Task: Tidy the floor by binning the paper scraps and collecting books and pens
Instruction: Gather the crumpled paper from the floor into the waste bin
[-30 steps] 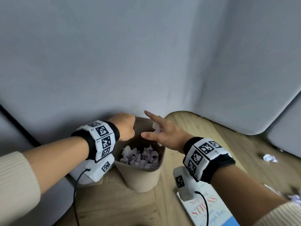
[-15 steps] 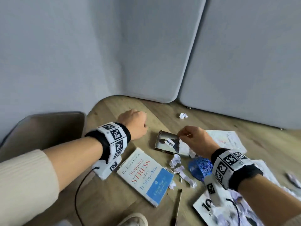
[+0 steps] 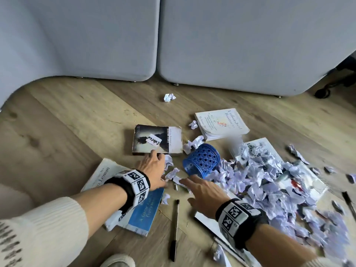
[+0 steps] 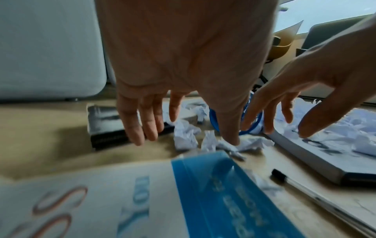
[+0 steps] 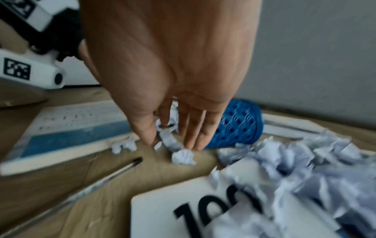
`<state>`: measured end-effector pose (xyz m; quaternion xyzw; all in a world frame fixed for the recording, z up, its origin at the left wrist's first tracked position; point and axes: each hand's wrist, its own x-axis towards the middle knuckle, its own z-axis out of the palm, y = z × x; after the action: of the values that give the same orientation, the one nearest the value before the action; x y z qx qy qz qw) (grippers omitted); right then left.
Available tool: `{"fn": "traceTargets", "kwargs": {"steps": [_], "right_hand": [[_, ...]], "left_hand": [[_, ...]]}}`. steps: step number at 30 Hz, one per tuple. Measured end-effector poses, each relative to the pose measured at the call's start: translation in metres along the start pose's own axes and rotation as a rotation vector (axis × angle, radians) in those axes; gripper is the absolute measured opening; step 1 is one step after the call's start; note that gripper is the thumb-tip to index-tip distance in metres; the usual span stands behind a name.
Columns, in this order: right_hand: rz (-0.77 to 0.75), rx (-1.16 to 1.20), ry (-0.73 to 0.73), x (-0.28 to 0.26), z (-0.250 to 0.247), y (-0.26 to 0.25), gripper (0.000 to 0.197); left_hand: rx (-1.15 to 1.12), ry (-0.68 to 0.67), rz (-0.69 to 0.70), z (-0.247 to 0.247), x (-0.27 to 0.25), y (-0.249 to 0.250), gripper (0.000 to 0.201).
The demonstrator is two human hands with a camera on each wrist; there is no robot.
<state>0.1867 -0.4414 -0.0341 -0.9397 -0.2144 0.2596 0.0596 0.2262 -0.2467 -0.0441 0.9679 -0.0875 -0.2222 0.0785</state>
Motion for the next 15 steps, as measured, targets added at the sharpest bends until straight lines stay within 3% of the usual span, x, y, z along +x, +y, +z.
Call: {"fn": "traceTargets", "kwargs": {"steps": [3,8,12,14,15], "right_hand": [[0.090,0.006,0.054,0.016,0.022,-0.008,0.068],[0.115,-0.070,0.106,0.037,0.033,-0.007,0.030],[0.110,0.060,0.209,0.040,0.029,-0.009,0.022],[0.089,0.076,0.287,0.039,0.026,-0.020,0.017],[0.061,0.023,0.300,0.039,0.027,-0.025,0.027]], "left_hand": [[0.012,-0.045,-0.024,0.019,-0.003,-0.014,0.095],[0.032,-0.100,-0.039,0.027,-0.007,-0.042,0.087],[-0.046,-0.193,-0.038,0.024,-0.006,-0.055,0.077],[-0.109,-0.141,-0.007,0.025,-0.005,-0.051,0.070],[-0.163,-0.089,0.003,0.026,-0.003,-0.048,0.066]]}}
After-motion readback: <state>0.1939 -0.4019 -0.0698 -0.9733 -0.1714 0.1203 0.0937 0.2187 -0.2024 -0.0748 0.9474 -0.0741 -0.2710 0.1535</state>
